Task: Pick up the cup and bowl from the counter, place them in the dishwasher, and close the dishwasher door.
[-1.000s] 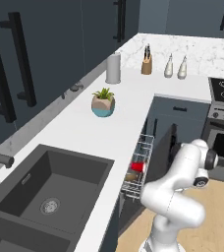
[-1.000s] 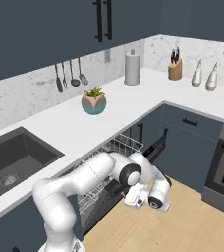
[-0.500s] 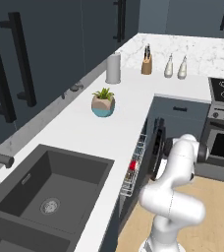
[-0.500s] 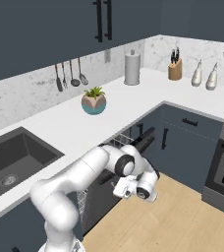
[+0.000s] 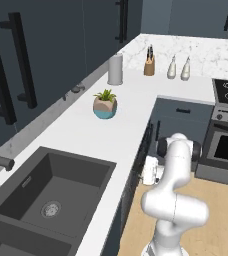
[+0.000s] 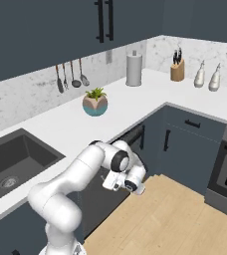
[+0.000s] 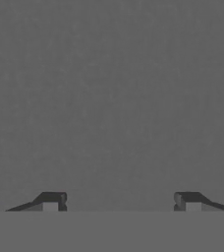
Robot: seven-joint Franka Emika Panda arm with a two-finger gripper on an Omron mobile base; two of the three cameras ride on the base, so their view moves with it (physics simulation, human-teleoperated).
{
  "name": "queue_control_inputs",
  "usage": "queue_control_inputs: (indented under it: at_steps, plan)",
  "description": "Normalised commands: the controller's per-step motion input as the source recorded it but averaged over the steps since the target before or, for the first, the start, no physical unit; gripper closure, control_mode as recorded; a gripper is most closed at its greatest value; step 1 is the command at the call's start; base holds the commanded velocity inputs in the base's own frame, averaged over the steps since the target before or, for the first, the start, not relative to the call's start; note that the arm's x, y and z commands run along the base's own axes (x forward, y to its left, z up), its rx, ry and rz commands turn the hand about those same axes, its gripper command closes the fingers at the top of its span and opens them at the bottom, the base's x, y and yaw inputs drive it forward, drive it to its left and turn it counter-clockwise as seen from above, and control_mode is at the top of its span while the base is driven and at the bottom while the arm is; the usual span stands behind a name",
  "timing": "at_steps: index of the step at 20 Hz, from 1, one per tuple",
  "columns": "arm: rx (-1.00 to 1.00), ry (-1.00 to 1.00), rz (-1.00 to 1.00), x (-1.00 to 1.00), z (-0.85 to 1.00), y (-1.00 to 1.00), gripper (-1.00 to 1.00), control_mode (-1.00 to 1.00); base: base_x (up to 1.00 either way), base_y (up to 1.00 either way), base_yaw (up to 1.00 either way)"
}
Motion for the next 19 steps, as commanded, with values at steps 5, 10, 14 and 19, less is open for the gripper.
queue_control_inputs:
  at_steps: [5, 10, 14, 19]
  plan:
    - [0.0, 0.0, 0.0, 0.63, -0.14, 1.0, -1.0, -1.0, 0.0, 0.0, 0.0]
    - [0.0, 0.02, 0.0, 0.62, -0.26, 0.98, -1.0, -1.0, 0.0, 0.0, 0.0]
    - [0.0, 0.08, 0.0, 0.52, -0.24, 0.84, -1.0, -1.0, 0.0, 0.0, 0.0]
    - [0.0, 0.04, 0.0, 0.08, -0.02, 0.21, -1.0, -1.0, 0.0, 0.0, 0.0]
